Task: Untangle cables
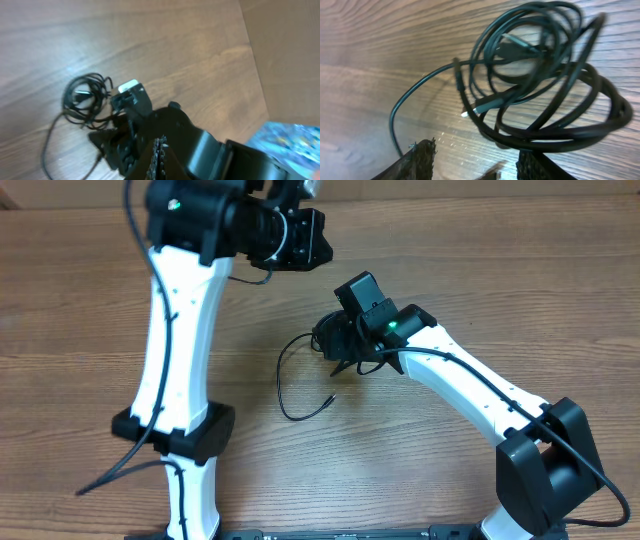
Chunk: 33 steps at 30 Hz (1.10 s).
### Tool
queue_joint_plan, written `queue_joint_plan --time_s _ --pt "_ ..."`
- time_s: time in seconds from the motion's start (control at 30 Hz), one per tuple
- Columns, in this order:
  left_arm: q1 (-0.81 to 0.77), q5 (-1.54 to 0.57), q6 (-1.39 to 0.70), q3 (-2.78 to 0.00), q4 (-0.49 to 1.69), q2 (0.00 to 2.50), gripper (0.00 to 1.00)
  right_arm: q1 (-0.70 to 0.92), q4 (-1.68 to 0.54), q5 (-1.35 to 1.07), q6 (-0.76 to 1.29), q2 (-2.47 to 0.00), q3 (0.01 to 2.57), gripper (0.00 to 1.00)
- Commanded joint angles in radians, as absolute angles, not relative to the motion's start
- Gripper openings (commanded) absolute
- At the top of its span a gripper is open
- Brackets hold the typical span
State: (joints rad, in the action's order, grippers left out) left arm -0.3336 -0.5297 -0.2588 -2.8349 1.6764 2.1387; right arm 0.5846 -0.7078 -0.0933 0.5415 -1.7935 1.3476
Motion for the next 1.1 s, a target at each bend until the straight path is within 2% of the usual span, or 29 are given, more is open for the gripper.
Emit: queue_joint_plan --time_s 0.0,0.1,0.2,0.33,0.5,0.63,0.73,0.8,1.07 --pt "-0.335 -0.381 -0.271 -2.864 1.686 2.061 0.04 0.590 -0.707 -0.001 0.600 -1.798 1.341 0.59" --pt "-0.335 -0.348 -0.272 -2.862 1.689 2.053 0.07 0.588 -0.721 0.026 0.604 -1.798 1.341 0.65" --pt "-0.335 -0.339 -0.273 -2.859 1.690 2.055 0.24 0.588 -0.768 0.131 0.673 -1.798 1.341 0.68" --pt "-0.335 -0.289 -0.273 -2.834 1.689 2.055 0.29 0.581 -0.822 0.243 0.736 -1.798 1.341 0.74" --pt "-0.335 -0.281 -0.273 -2.783 1.689 2.055 0.32 0.566 -0.812 0.208 0.736 -1.803 1.341 0.73" --pt "-0.335 -0.281 -0.273 -2.752 1.689 2.055 0.38 0.566 -0.806 0.168 0.736 -1.835 1.341 0.73" --pt "-0.335 -0.281 -0.273 -2.745 1.689 2.055 0.48 0.566 -0.792 0.134 0.734 -1.880 1.341 0.72" --pt "-0.335 -0.280 -0.272 -2.745 1.689 2.055 0.52 0.566 -0.778 0.113 0.732 -1.911 1.341 0.68" --pt "-0.335 -0.279 -0.269 -2.744 1.689 2.055 0.60 0.565 -0.724 0.103 0.724 -1.946 1.341 0.68"
